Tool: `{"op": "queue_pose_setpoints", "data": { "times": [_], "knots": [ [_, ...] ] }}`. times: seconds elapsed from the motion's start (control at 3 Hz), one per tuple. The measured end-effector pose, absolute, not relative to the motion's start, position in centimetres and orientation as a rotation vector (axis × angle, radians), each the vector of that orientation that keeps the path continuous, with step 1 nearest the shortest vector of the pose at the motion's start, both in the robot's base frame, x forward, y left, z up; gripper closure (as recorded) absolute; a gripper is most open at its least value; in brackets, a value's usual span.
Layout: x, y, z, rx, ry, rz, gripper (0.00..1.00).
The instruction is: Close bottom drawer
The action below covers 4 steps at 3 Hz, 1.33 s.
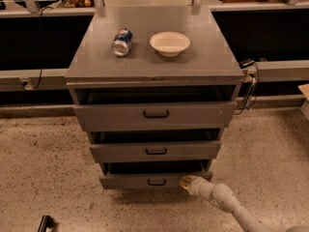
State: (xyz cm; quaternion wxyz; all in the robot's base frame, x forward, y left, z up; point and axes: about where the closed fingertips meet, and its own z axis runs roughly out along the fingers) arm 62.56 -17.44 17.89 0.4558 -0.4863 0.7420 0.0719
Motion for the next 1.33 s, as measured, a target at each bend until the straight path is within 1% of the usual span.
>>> {"op": "queue_pose_setpoints", "data": {
  "times": [0.33, 0.67, 1.0, 1.33],
  "knots": [
    [66.1, -18.0, 18.7, -1.176, 1.801, 0.158, 1.00],
    [67.3, -18.5, 19.3, -1.161, 1.774, 0.187, 1.00],
    [65.3, -17.2, 19.5, -1.188, 1.728, 0.290, 1.00],
    [61.5, -15.8, 19.7, -1.226, 1.726, 0.414, 1.00]
  ]
}}
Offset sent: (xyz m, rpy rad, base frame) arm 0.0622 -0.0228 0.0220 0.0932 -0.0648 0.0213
